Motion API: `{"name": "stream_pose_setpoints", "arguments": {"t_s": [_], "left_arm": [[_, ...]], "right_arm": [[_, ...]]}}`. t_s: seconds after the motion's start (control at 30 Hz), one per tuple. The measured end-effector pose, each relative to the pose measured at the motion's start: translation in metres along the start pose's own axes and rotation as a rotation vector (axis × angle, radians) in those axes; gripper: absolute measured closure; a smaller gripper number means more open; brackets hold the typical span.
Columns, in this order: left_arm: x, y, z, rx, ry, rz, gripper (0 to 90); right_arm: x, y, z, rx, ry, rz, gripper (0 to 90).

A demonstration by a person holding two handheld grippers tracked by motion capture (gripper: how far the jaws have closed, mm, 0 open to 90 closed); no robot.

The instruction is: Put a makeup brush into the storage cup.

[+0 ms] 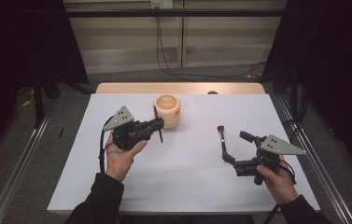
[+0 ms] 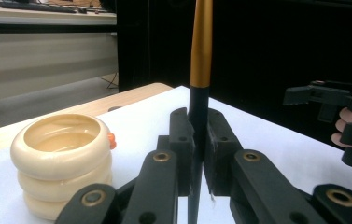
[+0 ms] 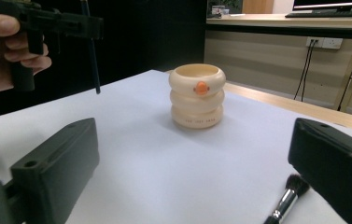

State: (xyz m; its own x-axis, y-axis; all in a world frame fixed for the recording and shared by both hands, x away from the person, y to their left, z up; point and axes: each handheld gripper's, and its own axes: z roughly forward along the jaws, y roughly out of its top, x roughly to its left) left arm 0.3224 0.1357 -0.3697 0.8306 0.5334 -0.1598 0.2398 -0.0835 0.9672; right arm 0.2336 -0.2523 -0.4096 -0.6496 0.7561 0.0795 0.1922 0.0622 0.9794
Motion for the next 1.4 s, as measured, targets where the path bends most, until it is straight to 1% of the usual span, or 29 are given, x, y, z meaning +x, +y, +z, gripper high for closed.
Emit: {"name": "stream_pose_setpoints", "arguments": {"t_s": [0.03,0.07,0.1,0.13,0.17,0.2,0.23,0.27,0.3,0.33,0.4,0.43,0.47,0.5,0.6,0.63,0.77,0.8,0.83,0.9,0.97,1.0,1.1,1.13,1.17,1.2,1.23,1.37,1.4], "left_arm": [[0.001,0.0,0.0,0.006,0.005,0.002,83.7],[0.002,0.001,0.0,0.001,-0.005,-0.001,83.7],[0.002,0.001,0.0,0.0,0.005,0.0,83.6],[0.003,0.002,0.001,0.001,-0.005,0.001,83.7],[0.003,0.003,0.001,-0.001,0.004,-0.002,83.6],[0.005,0.004,0.001,-0.002,-0.003,-0.001,83.7],[0.006,0.005,0.001,-0.001,0.0,0.0,83.6],[0.006,0.006,0.001,0.001,0.02,-0.002,83.6],[0.007,0.007,0.001,-0.005,0.002,-0.008,83.6],[0.008,0.007,0.001,-0.004,0.001,-0.013,83.6],[0.01,0.009,-0.001,-0.008,0.005,-0.019,83.6],[0.01,0.009,-0.002,-0.009,0.025,-0.025,83.7],[0.011,0.01,-0.003,-0.004,0.03,-0.02,83.6],[0.012,0.009,-0.003,-0.011,0.015,-0.021,83.7],[0.015,0.009,-0.002,-0.009,0.023,-0.02,83.7],[0.015,0.01,-0.001,-0.011,0.045,-0.026,83.6],[0.018,0.013,0.001,-0.013,0.06,-0.009,83.6],[0.02,0.014,0.002,-0.015,0.051,-0.006,83.6],[0.02,0.016,0.003,-0.012,0.062,-0.001,83.6],[0.022,0.017,0.005,-0.019,0.06,-0.009,83.6],[0.024,0.019,0.007,-0.004,0.081,0.011,83.7],[0.026,0.019,0.009,-0.01,0.085,0.003,83.7],[0.032,0.018,0.011,-0.01,0.089,-0.011,83.6],[0.033,0.019,0.013,-0.016,0.096,-0.026,83.6],[0.035,0.019,0.013,-0.013,0.093,-0.019,83.6],[0.035,0.021,0.013,-0.004,0.109,-0.027,83.7],[0.036,0.022,0.013,-0.013,0.1,-0.042,83.7],[0.04,0.028,0.01,-0.008,0.121,-0.024,83.6],[0.04,0.029,0.011,-0.019,0.12,-0.028,83.6]], "right_arm": [[0.0,-0.001,-0.001,0.002,0.001,0.002,2.6],[-0.001,-0.003,-0.003,0.009,0.002,0.001,2.3],[-0.001,-0.005,-0.005,0.01,-0.002,0.006,2.2],[-0.001,-0.007,-0.006,0.013,-0.007,0.006,1.9],[-0.002,-0.009,-0.009,0.013,-0.011,0.008,1.5],[-0.003,-0.01,-0.012,0.02,-0.018,0.009,1.6],[-0.003,-0.011,-0.014,0.025,-0.025,0.007,1.6],[-0.004,-0.012,-0.016,0.018,-0.027,0.006,1.6],[-0.005,-0.013,-0.019,0.018,-0.032,0.004,1.6],[-0.006,-0.014,-0.02,0.017,-0.035,-0.001,1.6],[-0.007,-0.016,-0.024,0.02,-0.047,0.003,1.7],[-0.007,-0.017,-0.026,0.019,-0.052,0.006,1.6],[-0.008,-0.018,-0.029,0.021,-0.056,0.006,1.6],[-0.008,-0.019,-0.031,0.025,-0.065,0.009,1.7],[-0.008,-0.024,-0.035,0.04,-0.065,0.01,1.5],[-0.008,-0.025,-0.035,0.044,-0.069,0.008,1.6],[-0.007,-0.028,-0.038,0.05,-0.064,0.011,1.4],[-0.006,-0.028,-0.038,0.05,-0.067,0.009,1.4],[-0.006,-0.028,-0.038,0.051,-0.069,0.005,1.4],[-0.005,-0.029,-0.04,0.047,-0.079,0.012,1.2],[-0.004,-0.031,-0.041,0.054,-0.073,0.002,1.1],[-0.003,-0.032,-0.042,0.055,-0.07,0.011,1.1],[-0.003,-0.034,-0.044,0.054,-0.066,-0.007,1.1],[-0.003,-0.035,-0.044,0.055,-0.065,-0.009,1.1],[-0.002,-0.036,-0.044,0.057,-0.066,0.001,1.1],[-0.003,-0.036,-0.045,0.061,-0.062,-0.004,1.1],[-0.003,-0.036,-0.045,0.059,-0.065,-0.008,1.1],[-0.004,-0.036,-0.046,0.053,-0.072,-0.016,0.7],[-0.004,-0.037,-0.045,0.054,-0.075,-0.021,0.8]]}}
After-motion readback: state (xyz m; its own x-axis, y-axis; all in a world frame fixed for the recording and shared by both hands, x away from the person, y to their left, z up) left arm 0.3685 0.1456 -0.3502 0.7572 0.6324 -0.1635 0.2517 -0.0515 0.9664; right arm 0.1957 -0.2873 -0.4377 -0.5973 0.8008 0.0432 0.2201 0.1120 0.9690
